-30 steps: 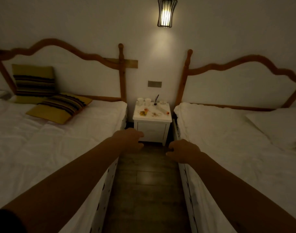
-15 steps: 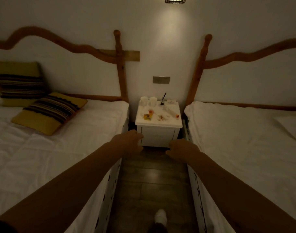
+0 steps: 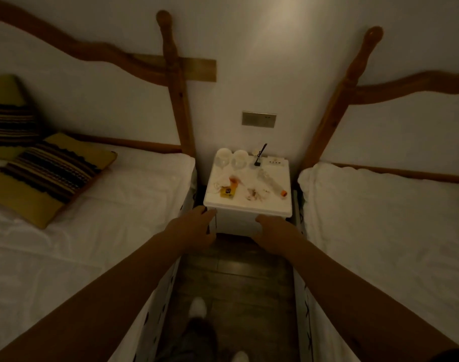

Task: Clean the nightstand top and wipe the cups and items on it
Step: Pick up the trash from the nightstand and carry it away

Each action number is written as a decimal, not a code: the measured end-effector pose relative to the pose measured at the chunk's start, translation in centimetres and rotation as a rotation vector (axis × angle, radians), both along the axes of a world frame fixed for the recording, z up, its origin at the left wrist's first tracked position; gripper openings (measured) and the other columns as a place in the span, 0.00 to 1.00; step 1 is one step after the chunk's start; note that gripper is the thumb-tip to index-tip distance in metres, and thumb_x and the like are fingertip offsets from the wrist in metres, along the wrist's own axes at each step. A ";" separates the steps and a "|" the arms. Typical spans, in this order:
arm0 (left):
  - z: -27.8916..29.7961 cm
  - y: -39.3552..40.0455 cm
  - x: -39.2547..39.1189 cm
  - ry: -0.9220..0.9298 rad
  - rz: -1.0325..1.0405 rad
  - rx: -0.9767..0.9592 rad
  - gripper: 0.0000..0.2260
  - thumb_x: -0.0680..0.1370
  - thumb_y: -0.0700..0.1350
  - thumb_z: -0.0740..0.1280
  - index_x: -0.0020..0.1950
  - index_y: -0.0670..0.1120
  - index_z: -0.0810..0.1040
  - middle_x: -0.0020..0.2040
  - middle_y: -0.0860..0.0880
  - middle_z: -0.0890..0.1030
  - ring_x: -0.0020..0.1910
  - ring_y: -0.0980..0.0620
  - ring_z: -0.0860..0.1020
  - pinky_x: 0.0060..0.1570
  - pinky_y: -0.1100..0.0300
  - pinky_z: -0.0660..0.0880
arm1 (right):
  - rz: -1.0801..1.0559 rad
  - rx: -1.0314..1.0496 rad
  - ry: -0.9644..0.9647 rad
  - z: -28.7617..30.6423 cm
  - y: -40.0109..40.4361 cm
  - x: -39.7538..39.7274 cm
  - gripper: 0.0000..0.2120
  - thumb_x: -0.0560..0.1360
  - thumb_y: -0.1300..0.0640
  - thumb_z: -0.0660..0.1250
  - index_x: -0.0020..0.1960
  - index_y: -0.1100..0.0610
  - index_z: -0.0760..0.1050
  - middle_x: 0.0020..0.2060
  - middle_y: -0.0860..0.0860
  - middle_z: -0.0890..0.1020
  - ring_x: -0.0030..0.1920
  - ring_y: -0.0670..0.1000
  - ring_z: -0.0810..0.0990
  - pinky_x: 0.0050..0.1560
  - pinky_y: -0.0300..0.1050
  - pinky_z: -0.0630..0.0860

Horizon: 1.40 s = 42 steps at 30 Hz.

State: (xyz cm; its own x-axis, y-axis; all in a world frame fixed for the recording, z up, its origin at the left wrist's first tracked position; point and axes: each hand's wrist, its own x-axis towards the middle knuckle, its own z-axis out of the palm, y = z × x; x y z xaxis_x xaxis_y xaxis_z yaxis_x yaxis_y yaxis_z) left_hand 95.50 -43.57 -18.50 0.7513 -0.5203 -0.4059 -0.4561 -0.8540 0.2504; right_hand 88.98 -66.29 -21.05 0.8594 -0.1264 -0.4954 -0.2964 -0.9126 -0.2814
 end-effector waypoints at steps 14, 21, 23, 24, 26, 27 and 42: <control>-17.1 -9.7 23.3 0.179 0.000 -0.008 0.37 0.76 0.61 0.63 0.77 0.58 0.44 0.79 0.48 0.48 0.74 0.40 0.55 0.70 0.41 0.61 | -0.224 0.095 0.069 -14.4 -7.2 19.8 0.25 0.76 0.50 0.64 0.72 0.50 0.64 0.69 0.52 0.70 0.67 0.55 0.70 0.64 0.54 0.69; -27.7 -13.7 28.5 0.021 0.120 -0.138 0.34 0.75 0.56 0.66 0.77 0.50 0.56 0.77 0.40 0.52 0.74 0.38 0.53 0.72 0.43 0.57 | -0.251 0.159 0.026 -24.2 -10.3 26.7 0.28 0.77 0.46 0.63 0.74 0.52 0.62 0.69 0.53 0.71 0.67 0.55 0.70 0.64 0.51 0.69; -32.6 -14.8 30.0 -0.005 0.198 -0.124 0.35 0.75 0.57 0.67 0.77 0.50 0.57 0.77 0.39 0.50 0.74 0.37 0.50 0.71 0.41 0.54 | -0.250 0.165 -0.026 -28.9 -10.9 29.4 0.27 0.77 0.47 0.63 0.73 0.53 0.63 0.68 0.55 0.72 0.67 0.56 0.69 0.64 0.52 0.69; -33.4 -15.0 30.4 -0.017 0.220 -0.123 0.35 0.74 0.58 0.67 0.77 0.50 0.56 0.77 0.39 0.50 0.74 0.37 0.49 0.71 0.40 0.54 | -0.241 0.150 -0.072 -29.5 -10.9 30.2 0.27 0.77 0.48 0.63 0.73 0.54 0.64 0.68 0.56 0.72 0.68 0.57 0.68 0.65 0.53 0.68; -35.9 -15.5 31.2 -0.080 0.249 -0.148 0.37 0.73 0.60 0.68 0.77 0.49 0.57 0.77 0.37 0.51 0.75 0.35 0.50 0.71 0.38 0.53 | -0.209 0.130 -0.123 -31.7 -10.7 32.2 0.29 0.77 0.49 0.64 0.75 0.55 0.60 0.72 0.57 0.67 0.72 0.58 0.62 0.69 0.53 0.62; -37.7 -15.8 31.7 -0.123 0.264 -0.153 0.38 0.73 0.61 0.68 0.77 0.48 0.57 0.77 0.37 0.52 0.75 0.34 0.50 0.71 0.38 0.53 | -0.199 0.138 -0.123 -33.4 -10.6 33.3 0.31 0.77 0.49 0.63 0.76 0.55 0.57 0.74 0.57 0.63 0.74 0.58 0.57 0.72 0.54 0.59; -46.3 -15.9 35.9 -0.228 0.392 -0.394 0.31 0.69 0.42 0.74 0.71 0.42 0.69 0.61 0.37 0.74 0.57 0.35 0.73 0.55 0.45 0.71 | -0.208 0.226 -0.337 -42.4 -10.2 40.5 0.13 0.78 0.65 0.59 0.60 0.62 0.77 0.53 0.59 0.80 0.55 0.57 0.77 0.53 0.43 0.67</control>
